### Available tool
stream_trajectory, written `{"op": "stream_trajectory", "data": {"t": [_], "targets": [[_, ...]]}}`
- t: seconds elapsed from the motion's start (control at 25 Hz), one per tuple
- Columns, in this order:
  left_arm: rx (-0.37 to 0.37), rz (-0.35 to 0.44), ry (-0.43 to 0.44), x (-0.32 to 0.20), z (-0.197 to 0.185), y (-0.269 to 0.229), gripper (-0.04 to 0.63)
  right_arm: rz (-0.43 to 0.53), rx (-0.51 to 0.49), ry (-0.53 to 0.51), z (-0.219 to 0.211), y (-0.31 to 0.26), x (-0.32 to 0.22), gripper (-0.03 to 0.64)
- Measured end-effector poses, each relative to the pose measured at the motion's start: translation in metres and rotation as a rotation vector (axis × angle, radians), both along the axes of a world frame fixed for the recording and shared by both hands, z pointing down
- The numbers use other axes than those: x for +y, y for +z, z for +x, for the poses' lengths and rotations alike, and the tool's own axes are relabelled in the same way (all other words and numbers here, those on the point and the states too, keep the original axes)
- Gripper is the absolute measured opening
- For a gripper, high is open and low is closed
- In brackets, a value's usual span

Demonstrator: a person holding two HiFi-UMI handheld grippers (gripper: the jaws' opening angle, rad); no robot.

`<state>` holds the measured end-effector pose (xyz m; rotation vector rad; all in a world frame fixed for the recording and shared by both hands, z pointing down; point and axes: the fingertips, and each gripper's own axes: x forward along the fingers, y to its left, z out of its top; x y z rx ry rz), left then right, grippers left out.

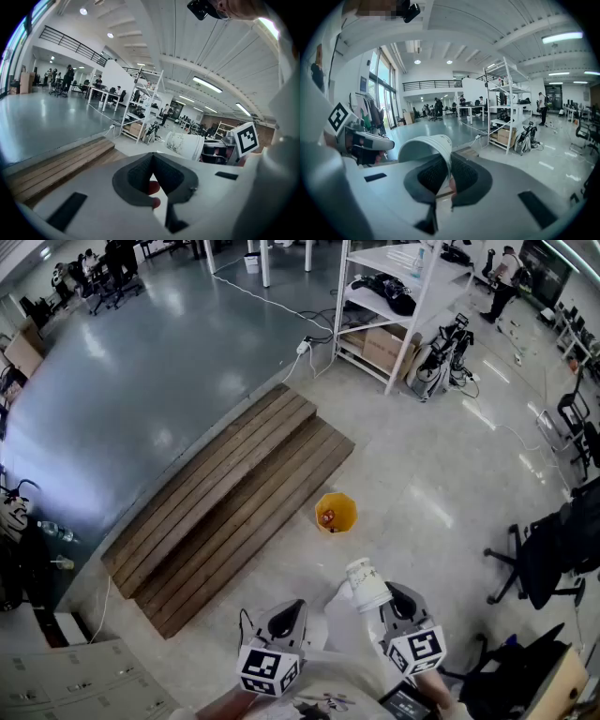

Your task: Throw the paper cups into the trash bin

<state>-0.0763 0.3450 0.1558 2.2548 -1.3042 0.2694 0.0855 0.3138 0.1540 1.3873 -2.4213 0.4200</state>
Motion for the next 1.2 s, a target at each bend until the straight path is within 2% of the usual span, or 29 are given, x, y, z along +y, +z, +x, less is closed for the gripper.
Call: {"op": "stream_trajectory", "data": {"t": [0.28,0.44,0.72,1.04,1.2], "targets": [[0.011,0.035,0.060,0.043,0.017,-0.019,0.005,-0.010,-0.001,-0.054,-0.013,0.001,0.050,0.025],[0.026,0.057,0.055,0.049,0.026,-0.030,0.005,-0.006,-0.004,-0.034,-0.001,-0.004,0.062,0.025],[0.024,0.071,0.102,0.054,0.072,-0.037,0.005,0.011,-0.112,0.017,0.043,-0.020,0.072,0.025],[-0.002,0.136,0.065,0.032,0.105,-0.041,0.005,0.068,-0.136,-0.013,0.080,-0.027,0.050,0.025],[-0.006,0.121,0.025,0.025,0.123,-0.034,0.005,0.040,-0.145,-0.032,0.098,-0.017,0.041,0.025]]}}
